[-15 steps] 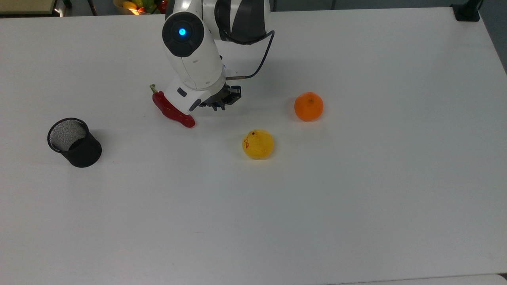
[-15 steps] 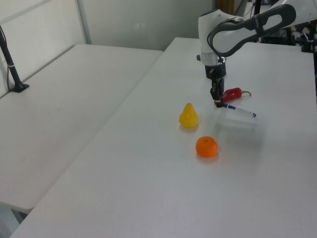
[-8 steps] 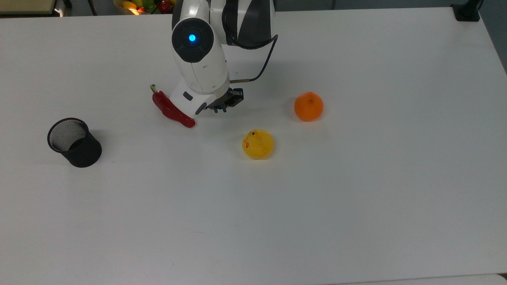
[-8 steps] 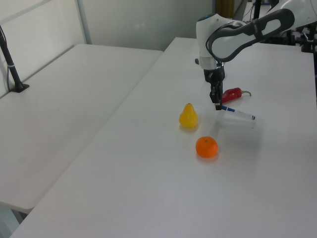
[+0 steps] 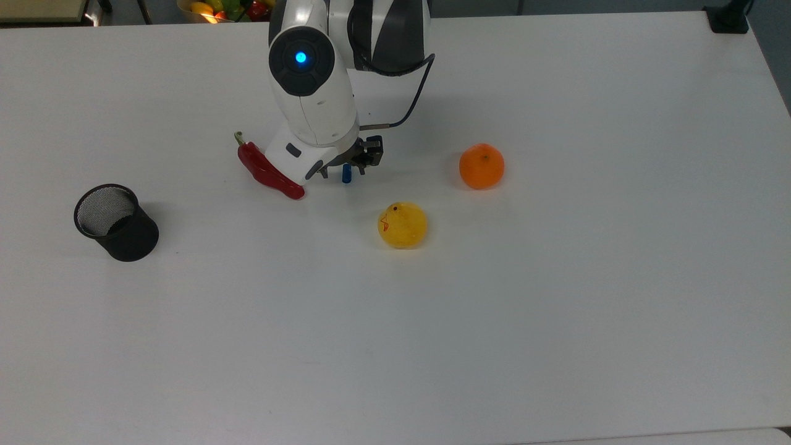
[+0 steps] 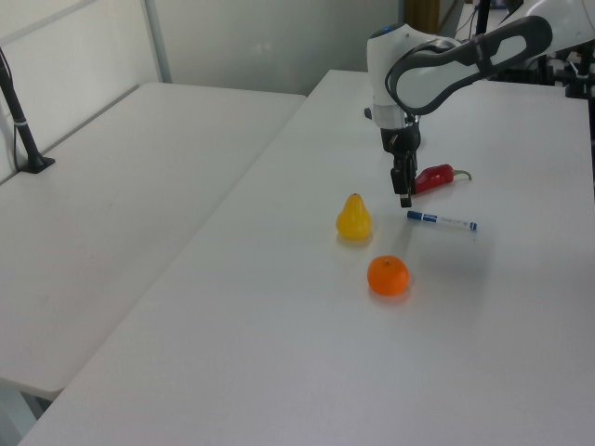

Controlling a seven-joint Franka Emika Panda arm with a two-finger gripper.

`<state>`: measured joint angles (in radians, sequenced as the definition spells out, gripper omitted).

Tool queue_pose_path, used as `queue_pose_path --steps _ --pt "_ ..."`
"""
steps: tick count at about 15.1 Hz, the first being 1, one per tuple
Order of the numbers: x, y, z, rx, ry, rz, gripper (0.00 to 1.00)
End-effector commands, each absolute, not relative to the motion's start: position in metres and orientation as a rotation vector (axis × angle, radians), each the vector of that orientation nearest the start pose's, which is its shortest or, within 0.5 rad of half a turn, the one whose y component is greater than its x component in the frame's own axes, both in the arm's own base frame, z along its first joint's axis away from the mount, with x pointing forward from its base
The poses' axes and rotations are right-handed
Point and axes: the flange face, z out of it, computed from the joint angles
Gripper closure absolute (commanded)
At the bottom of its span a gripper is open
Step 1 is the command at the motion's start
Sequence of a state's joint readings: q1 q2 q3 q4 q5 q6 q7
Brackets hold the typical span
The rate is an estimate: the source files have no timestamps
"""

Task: Take marker pen

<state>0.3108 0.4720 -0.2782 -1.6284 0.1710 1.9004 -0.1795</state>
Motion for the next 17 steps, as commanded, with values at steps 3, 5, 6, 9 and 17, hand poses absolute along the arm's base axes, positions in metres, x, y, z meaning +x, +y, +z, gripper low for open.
queue_pose_path --steps 3,5,6,9,17 --pt "0.640 0.022 0.435 -3.066 -0.174 0.065 0.00" --pt "0.627 0.001 0.478 -3.051 -0.031 -0.001 0.00" --pt "0.620 -0.009 0.499 -3.041 0.035 -0.028 0.00" --pt "0.596 -0.033 0.548 -3.022 0.154 -0.077 0.00" --pt "0.548 -0.043 0.569 -3.078 0.122 0.009 0.00"
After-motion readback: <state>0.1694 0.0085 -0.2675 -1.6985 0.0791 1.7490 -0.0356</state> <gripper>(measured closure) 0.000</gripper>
